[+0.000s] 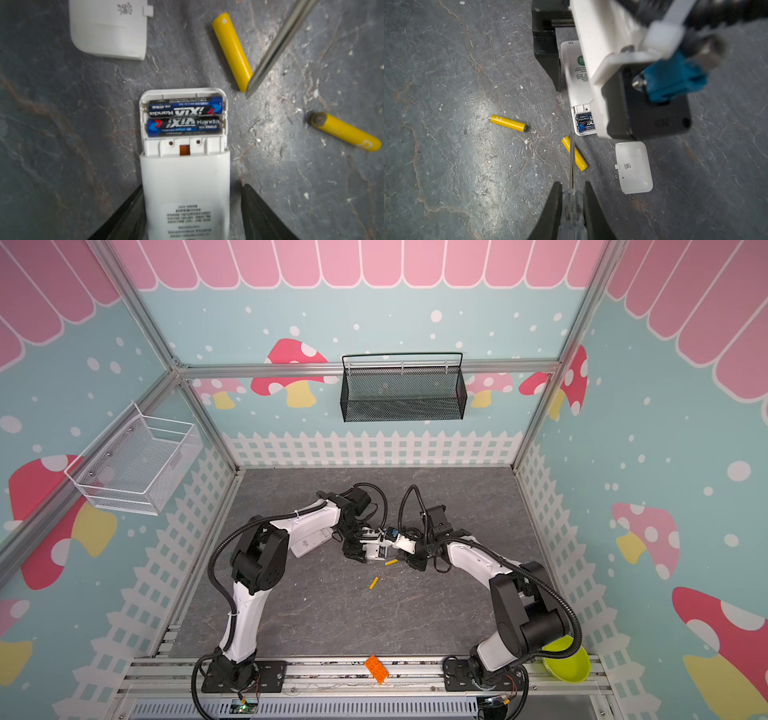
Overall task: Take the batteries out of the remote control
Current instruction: 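Pry the first blue battery out with the screwdriver while the left gripper holds the remote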
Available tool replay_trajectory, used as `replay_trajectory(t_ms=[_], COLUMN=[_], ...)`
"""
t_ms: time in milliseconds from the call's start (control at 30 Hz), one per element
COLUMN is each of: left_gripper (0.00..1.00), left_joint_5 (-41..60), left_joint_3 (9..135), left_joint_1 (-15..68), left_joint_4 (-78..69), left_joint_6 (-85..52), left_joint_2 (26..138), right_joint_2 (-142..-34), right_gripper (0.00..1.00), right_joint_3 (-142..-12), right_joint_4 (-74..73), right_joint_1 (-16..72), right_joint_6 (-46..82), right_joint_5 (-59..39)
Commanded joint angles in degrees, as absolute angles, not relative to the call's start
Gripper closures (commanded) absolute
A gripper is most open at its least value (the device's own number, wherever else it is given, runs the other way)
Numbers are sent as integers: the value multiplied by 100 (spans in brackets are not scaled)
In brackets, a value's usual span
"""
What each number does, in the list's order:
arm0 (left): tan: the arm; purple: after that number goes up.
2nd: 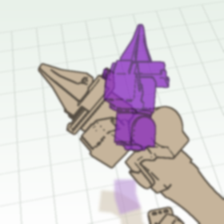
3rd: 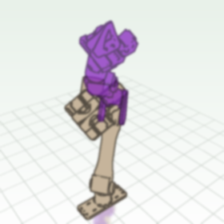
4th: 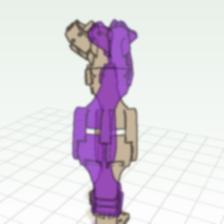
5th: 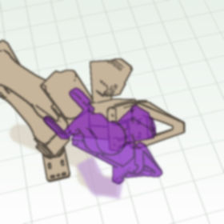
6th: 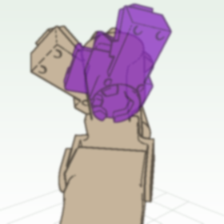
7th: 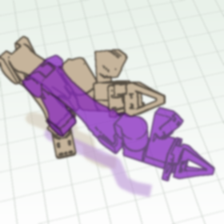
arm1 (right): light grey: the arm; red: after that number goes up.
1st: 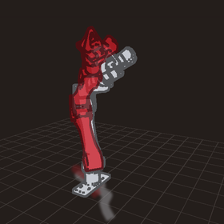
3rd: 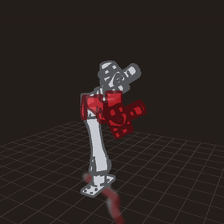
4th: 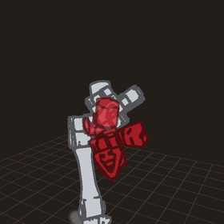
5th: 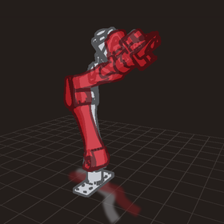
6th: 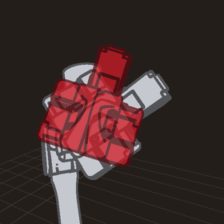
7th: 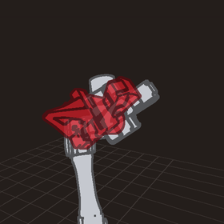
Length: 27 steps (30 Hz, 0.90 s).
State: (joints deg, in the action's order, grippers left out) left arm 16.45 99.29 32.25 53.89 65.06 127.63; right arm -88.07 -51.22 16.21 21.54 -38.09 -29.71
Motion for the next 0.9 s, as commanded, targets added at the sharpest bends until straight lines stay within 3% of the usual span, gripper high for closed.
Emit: replay_trajectory(t_ms=[0, 133, 867], left_gripper=[44, 58, 66], left_joint_5=[1560, 1529, 1612], left_joint_3=[9846, 9861, 9896], left_joint_1=[3255, 3269, 3221], left_joint_4=[5528, 5549, 5609], left_joint_6=[6743, 6741, 6905], left_joint_2=[12875, 12893, 12894], right_joint_2=[-8851, -8944, -9170], right_gripper=[100, 100, 100], right_joint_3=[-5117, -5187, -5196], right_joint_4=[1452, 1421, 1391], right_joint_1=[2214, 2232, 2370], right_joint_6=[-3990, -4051, -4276], right_joint_5=[-3050, -3027, -2478])
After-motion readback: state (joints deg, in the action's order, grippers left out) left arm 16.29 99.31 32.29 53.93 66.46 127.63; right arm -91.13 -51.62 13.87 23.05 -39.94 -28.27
